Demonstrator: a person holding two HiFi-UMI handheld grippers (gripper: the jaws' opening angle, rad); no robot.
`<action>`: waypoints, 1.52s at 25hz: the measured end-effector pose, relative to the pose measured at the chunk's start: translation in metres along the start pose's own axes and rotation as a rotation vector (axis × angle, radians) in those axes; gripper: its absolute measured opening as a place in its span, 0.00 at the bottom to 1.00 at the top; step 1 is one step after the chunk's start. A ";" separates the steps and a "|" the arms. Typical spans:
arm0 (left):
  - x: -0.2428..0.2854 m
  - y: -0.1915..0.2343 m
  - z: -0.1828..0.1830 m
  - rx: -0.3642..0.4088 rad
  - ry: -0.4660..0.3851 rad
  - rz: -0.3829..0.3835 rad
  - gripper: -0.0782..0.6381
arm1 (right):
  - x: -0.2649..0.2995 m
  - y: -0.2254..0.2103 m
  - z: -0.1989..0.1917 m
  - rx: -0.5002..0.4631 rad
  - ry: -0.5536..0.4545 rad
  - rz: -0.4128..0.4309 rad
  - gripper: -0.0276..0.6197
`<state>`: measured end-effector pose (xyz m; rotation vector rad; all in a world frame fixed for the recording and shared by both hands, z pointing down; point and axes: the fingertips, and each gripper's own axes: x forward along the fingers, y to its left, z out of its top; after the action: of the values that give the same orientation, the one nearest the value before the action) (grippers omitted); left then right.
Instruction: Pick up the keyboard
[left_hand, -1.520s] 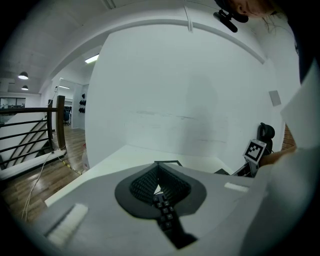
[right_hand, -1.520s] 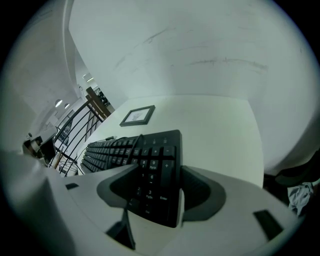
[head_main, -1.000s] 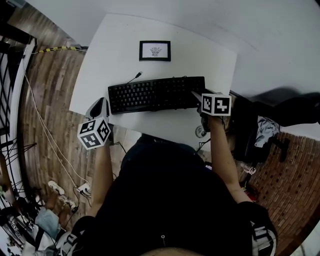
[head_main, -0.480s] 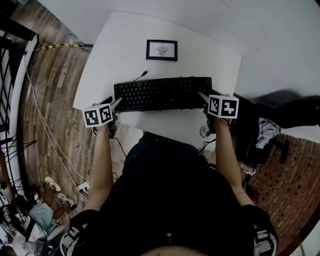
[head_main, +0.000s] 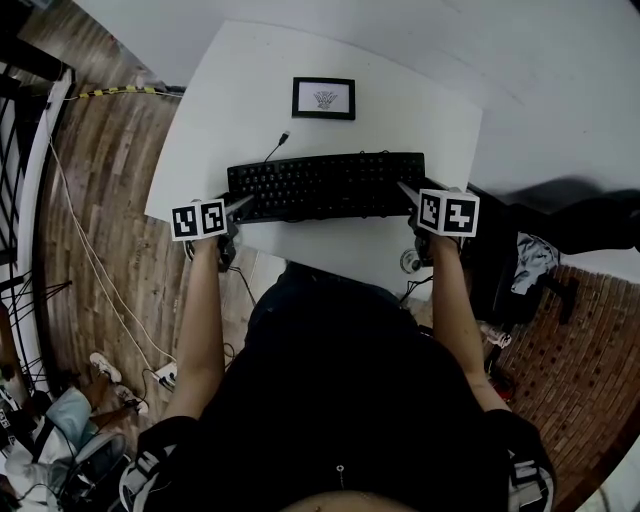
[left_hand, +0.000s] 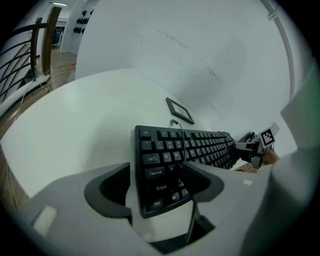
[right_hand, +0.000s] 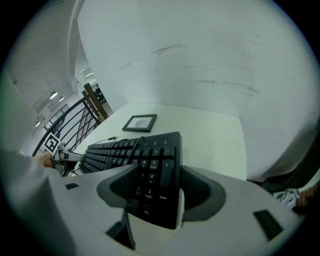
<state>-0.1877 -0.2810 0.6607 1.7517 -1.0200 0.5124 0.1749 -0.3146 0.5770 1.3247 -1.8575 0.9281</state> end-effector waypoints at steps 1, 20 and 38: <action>0.001 0.000 0.000 0.003 0.006 0.010 0.56 | 0.000 0.000 0.000 0.000 0.000 0.000 0.46; 0.005 -0.001 0.001 -0.038 0.071 0.090 0.53 | 0.004 -0.003 -0.004 0.015 0.009 0.000 0.46; -0.050 -0.043 0.058 0.117 -0.129 0.157 0.53 | -0.034 -0.002 0.034 0.028 -0.144 0.045 0.46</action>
<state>-0.1864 -0.3079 0.5771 1.8358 -1.2470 0.5730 0.1820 -0.3268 0.5309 1.4039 -1.9971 0.9061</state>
